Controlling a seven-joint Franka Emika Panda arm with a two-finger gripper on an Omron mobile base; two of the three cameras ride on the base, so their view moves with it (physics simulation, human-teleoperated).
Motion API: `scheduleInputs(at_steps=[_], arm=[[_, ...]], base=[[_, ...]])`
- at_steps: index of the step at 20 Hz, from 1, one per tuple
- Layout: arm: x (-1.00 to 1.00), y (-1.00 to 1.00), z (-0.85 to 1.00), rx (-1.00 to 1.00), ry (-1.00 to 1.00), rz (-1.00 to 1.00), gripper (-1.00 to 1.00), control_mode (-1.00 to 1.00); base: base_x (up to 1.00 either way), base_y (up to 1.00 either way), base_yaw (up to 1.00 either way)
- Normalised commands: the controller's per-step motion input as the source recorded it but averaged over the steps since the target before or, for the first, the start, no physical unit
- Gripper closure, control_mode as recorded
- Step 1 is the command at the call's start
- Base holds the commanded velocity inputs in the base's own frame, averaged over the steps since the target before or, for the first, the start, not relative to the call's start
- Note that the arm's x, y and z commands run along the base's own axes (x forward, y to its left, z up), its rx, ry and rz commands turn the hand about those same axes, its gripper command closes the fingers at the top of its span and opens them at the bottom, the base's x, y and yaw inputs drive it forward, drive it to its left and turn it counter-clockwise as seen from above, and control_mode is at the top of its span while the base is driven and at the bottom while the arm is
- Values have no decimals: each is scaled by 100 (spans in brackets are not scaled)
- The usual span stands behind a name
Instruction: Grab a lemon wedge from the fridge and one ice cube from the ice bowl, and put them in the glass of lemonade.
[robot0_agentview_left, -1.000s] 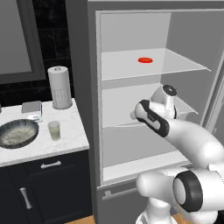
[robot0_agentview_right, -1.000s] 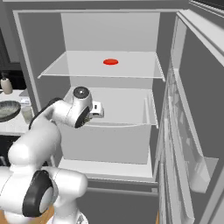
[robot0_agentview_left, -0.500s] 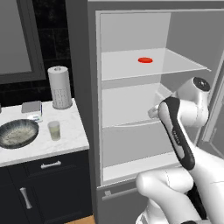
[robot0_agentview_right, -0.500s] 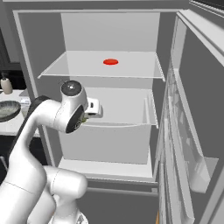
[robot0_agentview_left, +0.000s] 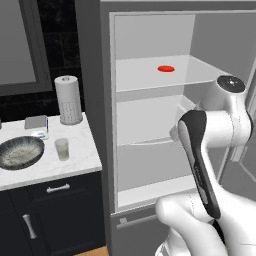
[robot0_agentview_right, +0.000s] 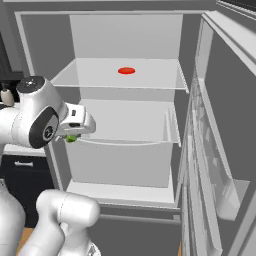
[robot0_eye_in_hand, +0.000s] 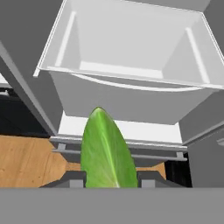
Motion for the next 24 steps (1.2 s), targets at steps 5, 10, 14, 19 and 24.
scheduleInputs(at_steps=[5,10,14,19,24], arm=[[-88,-2,0,2,-4,-16,100,-100],[-19,4,0,1,-4,-1,100,-100],[-2,0,0,0,0,0,100,-100],[-2,0,0,0,0,0,100,100],[0,0,0,0,0,0,100,100]], base=[[0,0,0],[0,0,0],[0,0,0],[-67,23,-1],[-80,100,-13]])
